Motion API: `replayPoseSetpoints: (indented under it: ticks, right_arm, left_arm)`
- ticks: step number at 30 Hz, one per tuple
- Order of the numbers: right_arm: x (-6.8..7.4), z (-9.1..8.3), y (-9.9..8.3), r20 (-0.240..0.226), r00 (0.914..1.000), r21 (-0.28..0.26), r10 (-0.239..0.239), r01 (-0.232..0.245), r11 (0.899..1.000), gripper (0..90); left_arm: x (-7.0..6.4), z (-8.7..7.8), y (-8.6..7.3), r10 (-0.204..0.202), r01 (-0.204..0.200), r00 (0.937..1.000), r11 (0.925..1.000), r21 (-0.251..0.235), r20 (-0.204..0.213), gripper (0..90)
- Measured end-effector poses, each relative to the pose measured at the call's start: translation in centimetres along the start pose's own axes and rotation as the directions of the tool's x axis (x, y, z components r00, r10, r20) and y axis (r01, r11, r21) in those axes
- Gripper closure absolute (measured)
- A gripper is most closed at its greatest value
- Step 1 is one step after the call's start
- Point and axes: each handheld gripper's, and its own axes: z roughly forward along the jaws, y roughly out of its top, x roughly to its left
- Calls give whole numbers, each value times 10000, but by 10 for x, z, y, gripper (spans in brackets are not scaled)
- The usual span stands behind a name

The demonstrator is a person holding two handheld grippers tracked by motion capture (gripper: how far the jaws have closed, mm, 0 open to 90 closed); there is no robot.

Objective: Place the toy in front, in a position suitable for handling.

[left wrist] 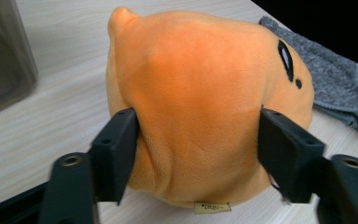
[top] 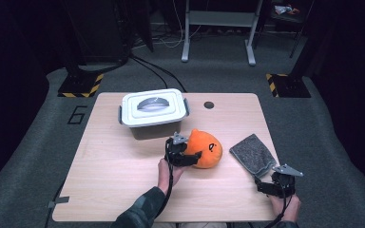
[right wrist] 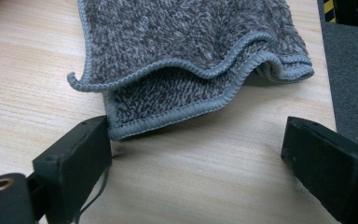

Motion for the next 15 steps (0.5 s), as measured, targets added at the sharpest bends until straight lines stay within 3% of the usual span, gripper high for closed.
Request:
replayPoseSetpoints:
  ticks: [8, 15]
  right_arm:
    - [0, 0, 0, 1, 10000, 18, 43, -43, 10000, 75]
    - [0, 0, 0, -13, 10000, 6, 17, -17, 10000, 77]
  left_arm:
    - [7, -18, 3, 625, -619, 9977, 9978, -235, 248, 240]
    - [17, -31, 0, 1234, -1232, 9920, 9923, -90, 267, 289]
